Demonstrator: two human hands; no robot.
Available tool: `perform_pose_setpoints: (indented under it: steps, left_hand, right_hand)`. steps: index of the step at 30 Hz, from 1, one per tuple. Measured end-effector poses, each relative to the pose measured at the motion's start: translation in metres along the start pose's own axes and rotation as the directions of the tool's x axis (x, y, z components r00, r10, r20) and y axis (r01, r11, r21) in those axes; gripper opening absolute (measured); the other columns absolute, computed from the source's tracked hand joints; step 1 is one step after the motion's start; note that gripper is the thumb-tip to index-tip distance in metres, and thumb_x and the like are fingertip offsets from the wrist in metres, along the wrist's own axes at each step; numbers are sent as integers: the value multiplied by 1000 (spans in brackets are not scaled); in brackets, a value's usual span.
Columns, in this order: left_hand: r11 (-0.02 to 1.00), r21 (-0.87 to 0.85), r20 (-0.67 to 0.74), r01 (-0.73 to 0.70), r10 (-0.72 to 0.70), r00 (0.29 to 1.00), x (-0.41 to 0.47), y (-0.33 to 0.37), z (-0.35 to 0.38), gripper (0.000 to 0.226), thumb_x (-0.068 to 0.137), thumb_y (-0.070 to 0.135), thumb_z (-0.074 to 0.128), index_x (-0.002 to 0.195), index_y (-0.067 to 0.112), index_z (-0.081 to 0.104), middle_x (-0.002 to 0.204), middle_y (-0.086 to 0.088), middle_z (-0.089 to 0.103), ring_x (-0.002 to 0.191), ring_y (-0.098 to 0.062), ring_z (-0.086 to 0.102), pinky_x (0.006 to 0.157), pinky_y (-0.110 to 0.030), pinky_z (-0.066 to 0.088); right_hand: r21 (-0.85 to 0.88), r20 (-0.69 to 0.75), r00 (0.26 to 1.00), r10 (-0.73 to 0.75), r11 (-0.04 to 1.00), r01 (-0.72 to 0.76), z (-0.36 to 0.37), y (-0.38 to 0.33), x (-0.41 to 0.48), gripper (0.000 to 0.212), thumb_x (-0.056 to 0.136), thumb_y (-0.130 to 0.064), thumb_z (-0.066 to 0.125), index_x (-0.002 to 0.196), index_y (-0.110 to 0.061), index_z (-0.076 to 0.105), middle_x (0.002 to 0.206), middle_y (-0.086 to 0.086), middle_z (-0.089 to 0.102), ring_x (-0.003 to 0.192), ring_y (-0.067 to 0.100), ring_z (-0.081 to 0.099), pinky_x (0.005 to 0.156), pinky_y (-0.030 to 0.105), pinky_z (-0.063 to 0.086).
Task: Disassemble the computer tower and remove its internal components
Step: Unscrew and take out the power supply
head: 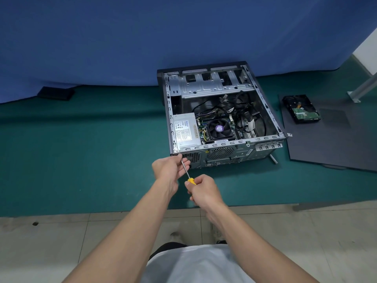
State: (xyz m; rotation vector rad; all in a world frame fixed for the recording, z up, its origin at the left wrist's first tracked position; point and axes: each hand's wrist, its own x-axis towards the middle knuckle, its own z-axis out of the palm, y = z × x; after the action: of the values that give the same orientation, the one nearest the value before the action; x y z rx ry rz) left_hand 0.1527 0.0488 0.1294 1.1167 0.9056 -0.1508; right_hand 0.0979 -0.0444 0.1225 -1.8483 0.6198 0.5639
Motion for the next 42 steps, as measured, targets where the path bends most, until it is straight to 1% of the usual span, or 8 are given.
perform_pose_setpoints:
  steps: [7,14,21,25,29,33,39,42]
  left_hand:
    - [782,465,176,-416,379,909,-3,-7,-5,17,89,10,66,75,18,72,73,-3,73,75,-20,72,80,-38,58]
    - [-1,470,741,-883,544,394,-35,-1,32,14,91,21,64,92,12,75,74,-6,72,65,-25,64,67,-38,52]
    - [-214,224,870,-951,484,96,-32,4,85,8,87,8,65,85,3,71,73,-9,69,64,-27,64,58,-41,52]
    - [-230,162,890,-960,453,42,-27,2,129,7,86,9,69,89,5,73,75,-8,70,64,-26,64,56,-39,53]
    - [-199,260,828,-945,549,112,-11,3,177,26,90,15,66,114,4,67,105,-10,72,91,-20,69,85,-35,57]
    - [-124,605,667,-787,618,416,27,20,213,48,98,30,51,140,10,44,142,-7,49,132,-17,43,110,-27,21]
    - [-301,846,527,-439,353,773,95,55,231,66,100,53,28,154,23,5,161,-10,1,147,-32,-3,117,-45,-1]
    - [-274,865,484,-420,237,842,105,54,228,67,99,55,27,155,26,2,161,-9,-4,146,-35,-12,117,-47,-2]
  right_hand:
    - [78,-189,982,-2,997,17,-40,7,0,34,81,-27,72,63,-20,44,55,-4,44,51,15,40,51,27,29]
    - [138,-362,900,-244,940,311,-88,-27,-2,9,80,-38,73,77,-30,69,70,-15,69,70,4,63,59,22,43]
    - [163,-398,887,-235,933,320,-134,-30,13,8,79,-28,75,72,-29,73,56,-15,63,45,-2,49,51,22,36]
    - [153,-398,885,-243,933,325,-173,-36,35,7,79,-24,74,73,-27,72,52,-14,60,46,2,49,50,26,38]
    - [103,-477,840,-261,932,348,-232,-47,77,7,78,-26,76,72,-26,72,68,-12,69,68,9,64,62,28,49]
    - [3,-527,817,-233,961,276,-298,-54,149,13,80,-27,73,68,-27,68,67,-13,68,65,5,60,59,23,43]
    - [-305,-364,913,-186,950,72,-320,-45,269,14,87,-19,65,73,-16,66,84,15,68,82,33,61,70,34,51]
    - [-416,-338,928,-154,909,-1,-316,-42,306,13,87,-20,60,76,-15,66,87,18,67,80,34,60,67,32,47]
